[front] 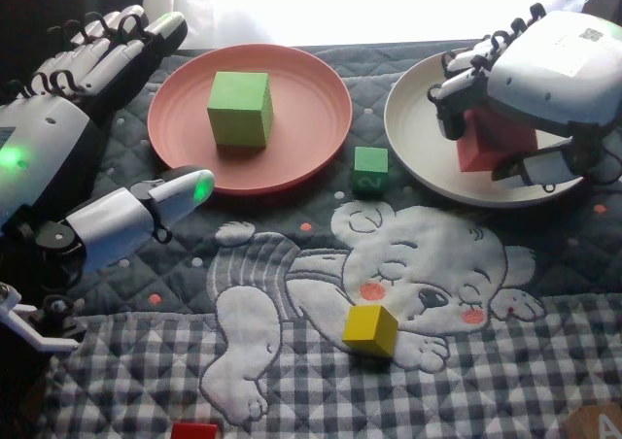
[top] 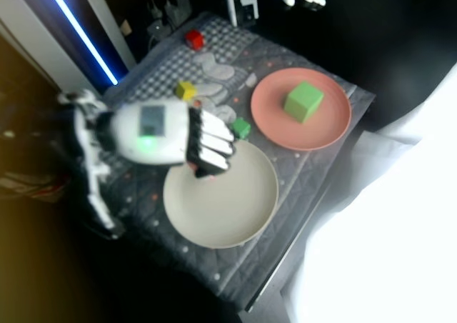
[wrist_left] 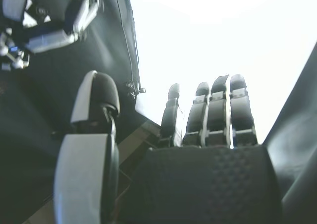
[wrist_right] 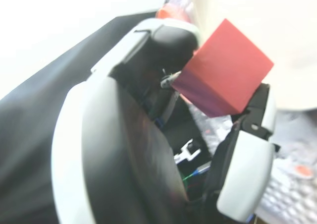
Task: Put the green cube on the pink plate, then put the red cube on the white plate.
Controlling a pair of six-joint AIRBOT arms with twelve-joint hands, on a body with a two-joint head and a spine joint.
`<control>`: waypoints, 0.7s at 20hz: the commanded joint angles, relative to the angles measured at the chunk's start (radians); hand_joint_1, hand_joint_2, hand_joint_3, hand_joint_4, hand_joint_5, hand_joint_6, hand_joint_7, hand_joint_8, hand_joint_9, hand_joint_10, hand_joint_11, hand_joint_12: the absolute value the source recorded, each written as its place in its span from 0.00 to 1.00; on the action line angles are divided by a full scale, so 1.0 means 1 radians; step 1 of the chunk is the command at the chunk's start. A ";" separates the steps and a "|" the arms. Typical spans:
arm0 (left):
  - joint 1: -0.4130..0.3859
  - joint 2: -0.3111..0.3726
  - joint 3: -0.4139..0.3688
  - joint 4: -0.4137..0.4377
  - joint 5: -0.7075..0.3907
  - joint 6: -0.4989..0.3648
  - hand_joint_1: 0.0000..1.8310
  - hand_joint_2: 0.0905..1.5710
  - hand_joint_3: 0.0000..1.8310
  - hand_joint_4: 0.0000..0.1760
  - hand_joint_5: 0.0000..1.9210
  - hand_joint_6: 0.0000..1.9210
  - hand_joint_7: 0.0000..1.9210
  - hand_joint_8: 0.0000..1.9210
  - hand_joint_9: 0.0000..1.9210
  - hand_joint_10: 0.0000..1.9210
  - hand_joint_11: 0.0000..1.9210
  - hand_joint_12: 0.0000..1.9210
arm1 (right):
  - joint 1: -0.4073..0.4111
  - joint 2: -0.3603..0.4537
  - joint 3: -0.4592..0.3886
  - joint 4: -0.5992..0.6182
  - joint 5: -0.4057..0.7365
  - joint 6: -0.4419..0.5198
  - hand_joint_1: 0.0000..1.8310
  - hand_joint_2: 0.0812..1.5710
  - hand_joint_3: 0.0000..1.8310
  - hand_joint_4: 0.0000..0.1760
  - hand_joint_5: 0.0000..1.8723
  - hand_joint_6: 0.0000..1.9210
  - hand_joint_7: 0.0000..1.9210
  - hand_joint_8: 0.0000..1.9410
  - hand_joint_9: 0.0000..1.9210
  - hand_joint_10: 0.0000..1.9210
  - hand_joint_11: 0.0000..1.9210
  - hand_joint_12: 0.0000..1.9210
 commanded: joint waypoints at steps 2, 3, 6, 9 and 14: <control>-0.005 0.004 0.002 0.029 -0.122 -0.003 0.34 0.72 0.00 0.60 0.07 0.00 0.00 0.00 0.00 0.00 0.00 0.00 | 0.017 0.009 0.008 0.023 -0.089 -0.001 0.72 0.81 0.00 0.00 0.40 0.57 0.32 0.86 0.29 0.92 0.30 0.97; -0.005 0.004 0.002 0.029 -0.123 -0.003 0.33 0.72 0.00 0.66 0.07 0.00 0.00 0.00 0.00 0.00 0.00 0.00 | 0.017 0.010 0.009 0.024 -0.086 -0.001 0.72 0.81 0.00 0.00 0.39 0.58 0.31 0.86 0.30 0.91 0.32 0.97; -0.001 0.003 0.002 0.029 -0.125 -0.003 0.32 0.73 0.00 0.65 0.07 0.00 0.00 0.00 0.00 0.00 0.00 0.00 | 0.017 0.010 0.009 0.024 -0.084 -0.001 0.61 0.69 0.00 0.00 0.24 0.42 0.22 0.31 0.16 0.43 0.08 0.79; 0.007 0.001 0.002 0.024 -0.132 -0.003 0.30 0.73 0.00 0.74 0.08 0.00 0.00 0.00 0.00 0.00 0.00 0.00 | 0.017 0.012 0.005 0.024 -0.085 -0.001 0.57 0.63 0.00 0.00 0.17 0.14 0.15 0.05 0.05 0.16 0.00 0.35; 0.017 0.000 0.001 0.019 -0.146 -0.003 0.30 0.74 0.00 0.92 0.07 0.00 0.00 0.00 0.00 0.00 0.01 0.00 | 0.014 0.044 -0.033 0.023 -0.108 -0.001 0.54 0.61 0.00 0.00 0.11 0.01 0.03 0.00 0.00 0.00 0.00 0.09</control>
